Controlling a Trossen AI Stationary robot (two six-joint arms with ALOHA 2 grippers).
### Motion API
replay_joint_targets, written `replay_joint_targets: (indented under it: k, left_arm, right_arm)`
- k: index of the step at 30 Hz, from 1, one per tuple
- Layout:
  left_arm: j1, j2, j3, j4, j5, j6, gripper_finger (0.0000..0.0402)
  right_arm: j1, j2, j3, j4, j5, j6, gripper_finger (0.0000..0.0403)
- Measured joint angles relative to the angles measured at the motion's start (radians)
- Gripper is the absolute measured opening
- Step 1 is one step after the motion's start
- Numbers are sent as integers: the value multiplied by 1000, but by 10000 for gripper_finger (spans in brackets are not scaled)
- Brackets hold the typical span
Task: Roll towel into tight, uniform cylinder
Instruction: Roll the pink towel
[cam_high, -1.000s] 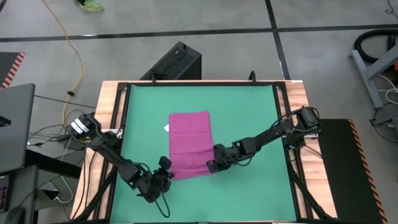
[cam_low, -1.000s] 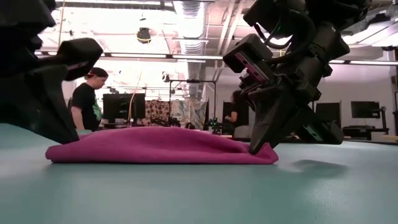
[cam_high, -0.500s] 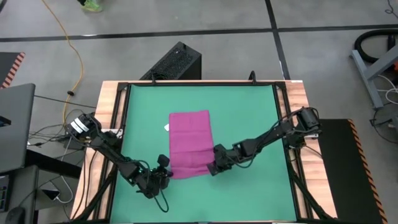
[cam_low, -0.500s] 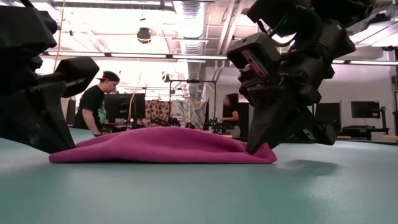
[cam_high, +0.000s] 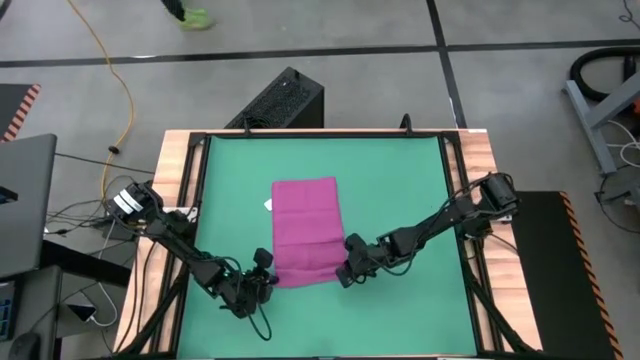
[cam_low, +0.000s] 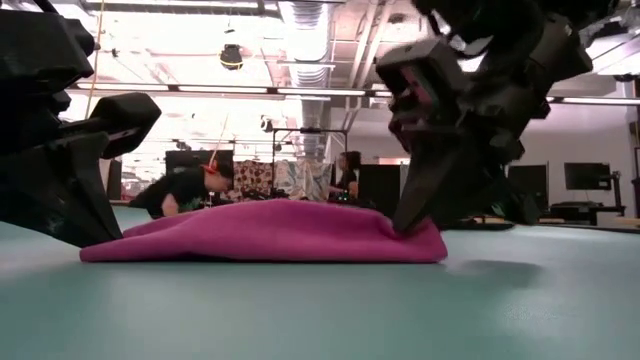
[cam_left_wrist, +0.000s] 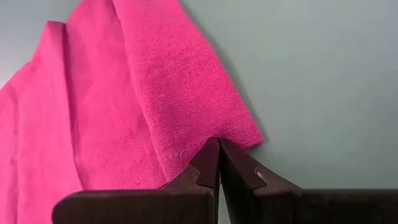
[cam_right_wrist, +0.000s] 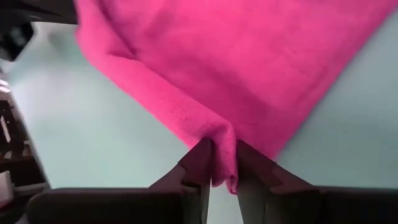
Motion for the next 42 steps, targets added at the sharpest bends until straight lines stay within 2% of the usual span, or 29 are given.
replay_joint_targets:
  k: [6, 11, 13, 15, 18, 21, 25, 31, 42]
  left_arm:
    - [0, 0, 0, -14, 3, -6, 0]
    - [0, 1, 0, -17, 5, -9, 0]
    - [0, 1, -1, -22, 7, -16, 0]
    - [0, 1, -1, -29, 7, -26, 0]
    - [0, 1, -1, -42, 8, -46, 0]
    - [0, 1, 0, -47, 14, -65, 0]
    - [4, 1, 0, -49, 23, -84, 0]
    - [16, 0, 0, -51, 34, -113, 0]
    - [16, 1, 0, -56, 37, -120, 0]
  right_arm:
    - [0, -74, 0, -77, 78, -80, 87]
    - [5, -115, 0, -158, 100, -136, 88]
    - [31, -125, 0, -163, 184, -200, 86]
    - [70, -150, 0, -171, 320, -298, 80]
    - [168, -180, 0, -103, 503, -557, 67]
    - [252, -154, 0, -51, 607, -653, 47]
    - [279, -48, 0, 62, 587, -703, 11]
    - [257, 78, 0, 186, 514, -735, 19]
    - [185, 102, 0, 169, 504, -746, 11]
